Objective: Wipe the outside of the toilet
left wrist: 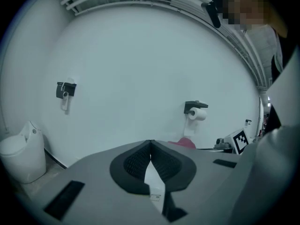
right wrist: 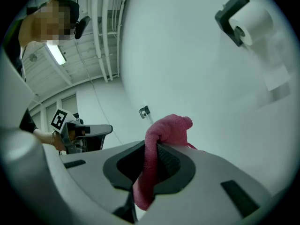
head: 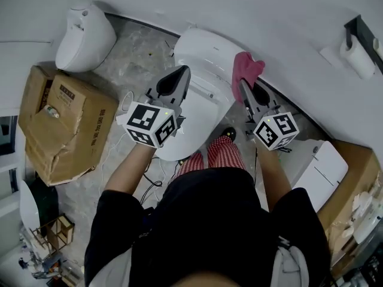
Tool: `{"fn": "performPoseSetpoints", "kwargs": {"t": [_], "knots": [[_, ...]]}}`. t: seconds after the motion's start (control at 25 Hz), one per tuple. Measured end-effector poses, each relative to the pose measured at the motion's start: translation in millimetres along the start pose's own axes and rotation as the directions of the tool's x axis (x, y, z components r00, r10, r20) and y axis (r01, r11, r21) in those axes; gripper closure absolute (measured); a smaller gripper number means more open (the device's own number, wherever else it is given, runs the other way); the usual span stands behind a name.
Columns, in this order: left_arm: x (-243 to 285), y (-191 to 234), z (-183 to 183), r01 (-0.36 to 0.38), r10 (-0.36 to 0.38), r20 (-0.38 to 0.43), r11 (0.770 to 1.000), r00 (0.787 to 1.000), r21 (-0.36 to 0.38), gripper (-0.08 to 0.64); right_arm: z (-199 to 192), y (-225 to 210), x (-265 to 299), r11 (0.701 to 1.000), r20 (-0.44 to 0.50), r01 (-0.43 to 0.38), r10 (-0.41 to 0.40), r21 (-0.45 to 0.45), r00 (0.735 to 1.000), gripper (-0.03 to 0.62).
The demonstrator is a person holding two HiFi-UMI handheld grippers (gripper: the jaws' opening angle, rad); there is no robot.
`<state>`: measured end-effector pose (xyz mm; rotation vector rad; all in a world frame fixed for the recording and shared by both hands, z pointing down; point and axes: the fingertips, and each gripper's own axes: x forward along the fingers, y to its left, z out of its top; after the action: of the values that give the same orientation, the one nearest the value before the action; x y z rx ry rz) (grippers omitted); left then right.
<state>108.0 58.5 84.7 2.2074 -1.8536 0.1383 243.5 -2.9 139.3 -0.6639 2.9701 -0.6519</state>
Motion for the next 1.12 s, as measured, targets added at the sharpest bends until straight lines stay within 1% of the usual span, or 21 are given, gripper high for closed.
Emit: {"fn": "performPoseSetpoints", "kwargs": {"t": [0.12, 0.2, 0.28, 0.4, 0.52, 0.6, 0.72, 0.8, 0.92, 1.04, 1.12], "knots": [[-47.0, 5.0, -4.6, 0.003, -0.003, 0.0, 0.999, 1.0, 0.041, 0.551, -1.5, 51.7, 1.4, 1.0, -0.017, -0.007, 0.007, -0.026, 1.0, 0.538], [-76.2, 8.4, -7.4, -0.001, 0.001, 0.001, 0.997, 1.0, 0.072, 0.551, -4.2, 87.3, 2.7, 0.999, -0.034, -0.03, 0.029, -0.044, 0.999, 0.538], [-102.9, 12.9, -9.5, -0.006, 0.005, 0.015, 0.996, 1.0, 0.089, 0.551, -9.8, 123.0, 3.6, 0.996, -0.054, -0.07, 0.067, -0.058, 0.996, 0.538], [-140.6, 22.5, -13.5, -0.012, 0.01, 0.03, 0.996, 1.0, 0.093, 0.551, -20.8, 175.6, 7.8, 0.987, -0.08, -0.138, 0.131, -0.08, 0.988, 0.537], [-167.6, 24.5, -15.4, 0.006, -0.009, 0.022, 0.993, 1.0, 0.121, 0.551, -29.4, 219.5, 13.4, 0.977, -0.093, -0.19, 0.181, -0.095, 0.979, 0.538], [-179.0, 24.3, -17.4, 0.026, -0.029, 0.021, 0.99, 0.999, 0.138, 0.551, -33.0, 239.7, 17.1, 0.973, -0.087, -0.207, 0.199, -0.1, 0.976, 0.538], [-197.1, 21.4, -20.3, 0.051, -0.054, 0.024, 0.992, 0.998, 0.116, 0.551, -35.1, 263.1, 17.0, 0.969, -0.059, -0.215, 0.209, -0.122, 0.976, 0.538], [-210.5, 21.7, -24.0, 0.045, -0.048, 0.024, 0.993, 0.999, 0.106, 0.551, -40.7, 279.5, 15.9, 0.963, -0.066, -0.237, 0.231, -0.13, 0.971, 0.538], [-225.0, 25.9, -23.6, 0.019, -0.021, 0.025, 0.997, 0.999, 0.079, 0.551, -46.4, 300.1, 18.1, 0.946, -0.1, -0.299, 0.288, -0.123, 0.953, 0.538], [-234.5, 29.8, -16.9, -0.031, 0.029, 0.032, 0.998, 0.999, 0.056, 0.551, -45.7, 315.5, 19.0, 0.921, -0.125, -0.373, 0.359, -0.117, 0.925, 0.537], [-240.0, 25.3, -11.9, -0.056, 0.054, 0.032, 0.997, 0.998, 0.059, 0.551, -43.5, 321.0, 13.8, 0.903, -0.137, -0.414, 0.398, -0.116, 0.907, 0.537]]}}
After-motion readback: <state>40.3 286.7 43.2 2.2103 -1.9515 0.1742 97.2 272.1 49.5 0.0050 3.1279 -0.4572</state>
